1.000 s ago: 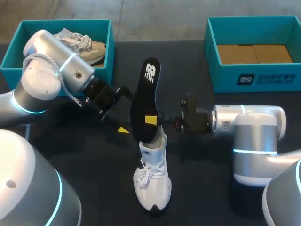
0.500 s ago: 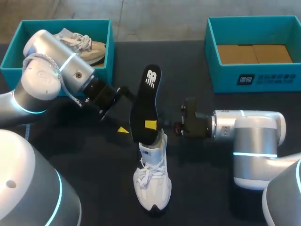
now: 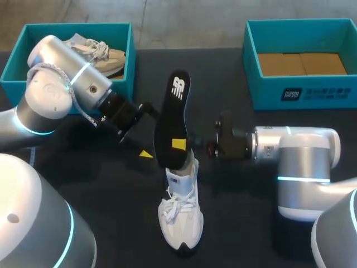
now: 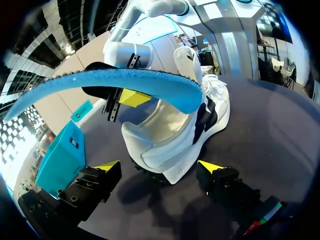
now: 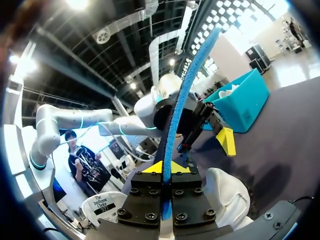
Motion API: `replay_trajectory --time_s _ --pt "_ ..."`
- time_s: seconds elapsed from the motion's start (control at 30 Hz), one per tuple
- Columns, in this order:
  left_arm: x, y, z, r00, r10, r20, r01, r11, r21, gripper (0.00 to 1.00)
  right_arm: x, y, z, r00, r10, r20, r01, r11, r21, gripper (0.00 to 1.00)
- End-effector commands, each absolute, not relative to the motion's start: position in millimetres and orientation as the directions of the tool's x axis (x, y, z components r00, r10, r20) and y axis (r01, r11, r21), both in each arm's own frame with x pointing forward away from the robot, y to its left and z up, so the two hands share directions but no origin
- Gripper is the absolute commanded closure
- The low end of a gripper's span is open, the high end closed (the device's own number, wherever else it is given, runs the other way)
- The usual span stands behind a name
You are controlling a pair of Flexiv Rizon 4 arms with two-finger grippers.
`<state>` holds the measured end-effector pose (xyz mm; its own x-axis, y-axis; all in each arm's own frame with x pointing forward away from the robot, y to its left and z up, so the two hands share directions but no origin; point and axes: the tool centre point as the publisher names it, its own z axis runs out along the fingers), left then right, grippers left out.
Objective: Take the shoe out of the shoebox, open the shoe tongue, remove and reinsert the insole, then place the shoe into the shoebox
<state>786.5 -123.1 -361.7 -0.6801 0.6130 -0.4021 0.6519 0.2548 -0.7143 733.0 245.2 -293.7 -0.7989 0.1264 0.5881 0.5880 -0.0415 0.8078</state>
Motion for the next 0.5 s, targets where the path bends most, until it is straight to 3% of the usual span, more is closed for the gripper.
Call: replay_trajectory --time_s 0.03,0.5 --pt "786.9 -123.4 -362.9 -0.68 0.613 -0.402 0.652 0.254 -0.714 0.0 736.9 247.0 -288.1 -0.8 0.132 0.586 0.588 -0.024 0.809 1.0" --pt "786.9 -123.4 -362.9 -0.68 0.613 -0.402 0.652 0.254 -0.714 0.0 745.1 242.5 -283.4 -0.802 0.161 0.576 0.582 -0.011 0.813 1.0"
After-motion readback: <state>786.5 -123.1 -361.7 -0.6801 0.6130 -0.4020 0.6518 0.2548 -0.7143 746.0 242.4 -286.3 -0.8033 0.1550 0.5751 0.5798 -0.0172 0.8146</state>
